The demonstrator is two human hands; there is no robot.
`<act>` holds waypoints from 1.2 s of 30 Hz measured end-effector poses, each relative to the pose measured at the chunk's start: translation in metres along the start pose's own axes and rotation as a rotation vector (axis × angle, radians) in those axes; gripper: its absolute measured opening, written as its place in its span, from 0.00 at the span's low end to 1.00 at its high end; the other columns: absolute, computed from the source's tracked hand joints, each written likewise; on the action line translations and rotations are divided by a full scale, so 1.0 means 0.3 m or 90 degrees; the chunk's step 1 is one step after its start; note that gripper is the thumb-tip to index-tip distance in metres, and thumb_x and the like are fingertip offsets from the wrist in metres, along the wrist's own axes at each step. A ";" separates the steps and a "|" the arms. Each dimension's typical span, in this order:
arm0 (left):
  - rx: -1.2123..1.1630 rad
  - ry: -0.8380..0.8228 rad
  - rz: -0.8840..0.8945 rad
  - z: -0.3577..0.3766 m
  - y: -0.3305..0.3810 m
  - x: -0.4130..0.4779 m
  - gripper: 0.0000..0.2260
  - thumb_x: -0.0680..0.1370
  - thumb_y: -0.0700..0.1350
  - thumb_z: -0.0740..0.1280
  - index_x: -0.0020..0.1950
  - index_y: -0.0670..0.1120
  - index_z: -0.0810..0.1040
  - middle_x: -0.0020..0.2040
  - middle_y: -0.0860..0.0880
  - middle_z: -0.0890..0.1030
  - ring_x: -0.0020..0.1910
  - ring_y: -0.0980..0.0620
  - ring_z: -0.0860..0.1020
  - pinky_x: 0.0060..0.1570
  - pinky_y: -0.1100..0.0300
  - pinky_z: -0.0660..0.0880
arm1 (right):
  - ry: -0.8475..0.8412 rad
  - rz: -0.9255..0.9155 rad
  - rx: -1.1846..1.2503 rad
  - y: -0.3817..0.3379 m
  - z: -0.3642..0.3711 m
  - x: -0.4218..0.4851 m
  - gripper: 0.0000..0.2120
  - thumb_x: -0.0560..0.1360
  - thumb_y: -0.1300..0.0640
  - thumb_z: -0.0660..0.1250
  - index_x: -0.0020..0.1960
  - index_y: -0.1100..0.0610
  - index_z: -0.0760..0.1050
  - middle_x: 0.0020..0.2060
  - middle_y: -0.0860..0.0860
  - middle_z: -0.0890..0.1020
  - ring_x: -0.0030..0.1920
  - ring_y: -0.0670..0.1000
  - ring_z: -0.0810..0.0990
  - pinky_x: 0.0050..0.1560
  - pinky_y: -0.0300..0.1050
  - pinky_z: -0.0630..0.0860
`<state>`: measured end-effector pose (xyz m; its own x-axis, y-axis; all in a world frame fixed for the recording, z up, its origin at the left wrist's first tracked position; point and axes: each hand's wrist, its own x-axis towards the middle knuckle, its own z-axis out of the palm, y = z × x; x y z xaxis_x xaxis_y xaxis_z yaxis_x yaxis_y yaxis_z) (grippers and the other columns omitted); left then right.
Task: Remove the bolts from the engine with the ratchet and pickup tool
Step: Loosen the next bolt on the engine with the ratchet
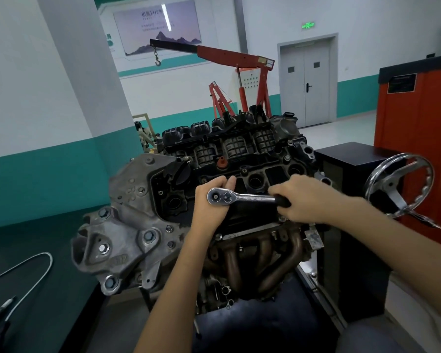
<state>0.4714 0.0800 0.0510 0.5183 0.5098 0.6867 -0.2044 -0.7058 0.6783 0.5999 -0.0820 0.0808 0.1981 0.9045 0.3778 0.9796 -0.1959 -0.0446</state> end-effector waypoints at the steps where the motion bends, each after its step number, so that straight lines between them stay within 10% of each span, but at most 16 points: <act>1: -0.038 0.032 -0.017 0.012 -0.002 -0.005 0.22 0.81 0.41 0.65 0.29 0.46 0.60 0.26 0.54 0.61 0.27 0.56 0.58 0.28 0.63 0.57 | 0.000 0.020 0.050 -0.018 0.034 -0.019 0.06 0.71 0.56 0.66 0.39 0.48 0.69 0.28 0.43 0.71 0.29 0.46 0.72 0.34 0.42 0.71; 9: -0.104 0.165 -0.024 0.088 0.006 -0.003 0.21 0.81 0.37 0.63 0.32 0.47 0.58 0.26 0.57 0.58 0.28 0.59 0.57 0.30 0.65 0.57 | 0.052 0.197 0.679 -0.367 0.361 -0.140 0.07 0.69 0.62 0.65 0.40 0.50 0.74 0.29 0.46 0.78 0.28 0.40 0.75 0.31 0.34 0.72; 21: 0.064 -0.073 0.031 -0.012 0.004 0.022 0.24 0.79 0.40 0.66 0.27 0.49 0.60 0.24 0.57 0.61 0.26 0.58 0.59 0.29 0.64 0.57 | 0.009 0.013 -0.035 0.021 -0.016 0.010 0.08 0.73 0.55 0.65 0.39 0.47 0.67 0.27 0.42 0.68 0.28 0.39 0.66 0.27 0.34 0.60; 31: -0.064 0.130 -0.012 0.081 0.019 0.000 0.22 0.81 0.36 0.62 0.31 0.48 0.57 0.27 0.53 0.58 0.26 0.59 0.57 0.30 0.67 0.57 | 0.020 0.203 0.701 -0.361 0.337 -0.152 0.06 0.71 0.64 0.66 0.44 0.53 0.75 0.29 0.49 0.78 0.28 0.46 0.75 0.28 0.41 0.72; 36: 0.083 -0.040 0.019 -0.036 -0.013 0.005 0.21 0.79 0.41 0.68 0.30 0.46 0.61 0.27 0.50 0.63 0.28 0.56 0.60 0.29 0.63 0.59 | -0.012 0.135 0.346 -0.182 0.222 -0.105 0.10 0.71 0.59 0.66 0.38 0.48 0.67 0.33 0.46 0.73 0.33 0.46 0.74 0.31 0.30 0.66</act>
<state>0.4642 0.0888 0.0521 0.5647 0.4588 0.6860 -0.1130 -0.7804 0.6149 0.5423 -0.0746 0.0097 0.3882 0.8740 0.2924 0.7937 -0.1558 -0.5880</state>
